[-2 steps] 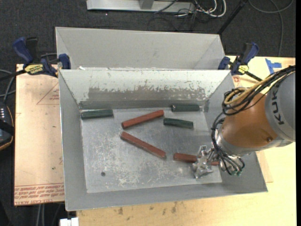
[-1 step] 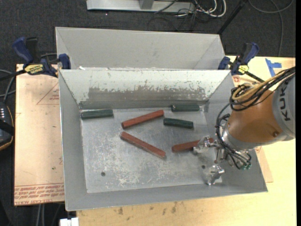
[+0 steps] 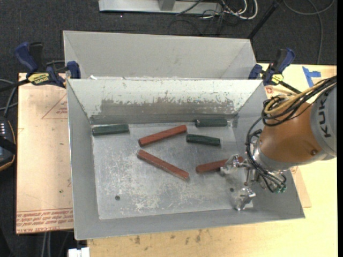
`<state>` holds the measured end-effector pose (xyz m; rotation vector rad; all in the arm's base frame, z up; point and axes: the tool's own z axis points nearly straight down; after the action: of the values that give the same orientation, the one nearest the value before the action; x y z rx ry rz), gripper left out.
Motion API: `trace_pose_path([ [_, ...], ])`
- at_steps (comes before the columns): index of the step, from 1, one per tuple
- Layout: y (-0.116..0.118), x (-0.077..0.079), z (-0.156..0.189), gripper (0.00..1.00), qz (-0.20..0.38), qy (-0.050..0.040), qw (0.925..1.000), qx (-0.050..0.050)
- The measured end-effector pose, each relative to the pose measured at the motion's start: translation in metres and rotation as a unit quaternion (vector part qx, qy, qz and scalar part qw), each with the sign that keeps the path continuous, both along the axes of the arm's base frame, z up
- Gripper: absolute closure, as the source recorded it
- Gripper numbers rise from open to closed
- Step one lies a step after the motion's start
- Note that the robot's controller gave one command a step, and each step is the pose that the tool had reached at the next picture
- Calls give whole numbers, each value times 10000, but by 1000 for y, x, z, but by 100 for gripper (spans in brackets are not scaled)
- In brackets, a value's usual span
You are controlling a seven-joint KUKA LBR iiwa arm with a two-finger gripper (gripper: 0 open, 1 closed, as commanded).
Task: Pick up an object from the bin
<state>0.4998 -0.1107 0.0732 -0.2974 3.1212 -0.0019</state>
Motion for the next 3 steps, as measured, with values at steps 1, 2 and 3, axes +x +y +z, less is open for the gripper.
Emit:
trace_pose_path([
  [1, 32, 27, 45, 0, 197, 37, 9998, 8],
  [2, 42, 51, 56, 0, -281, -5, 9996, 10],
  [3, 31, 76, 5, 100, -236, -93, 9997, 8],
])
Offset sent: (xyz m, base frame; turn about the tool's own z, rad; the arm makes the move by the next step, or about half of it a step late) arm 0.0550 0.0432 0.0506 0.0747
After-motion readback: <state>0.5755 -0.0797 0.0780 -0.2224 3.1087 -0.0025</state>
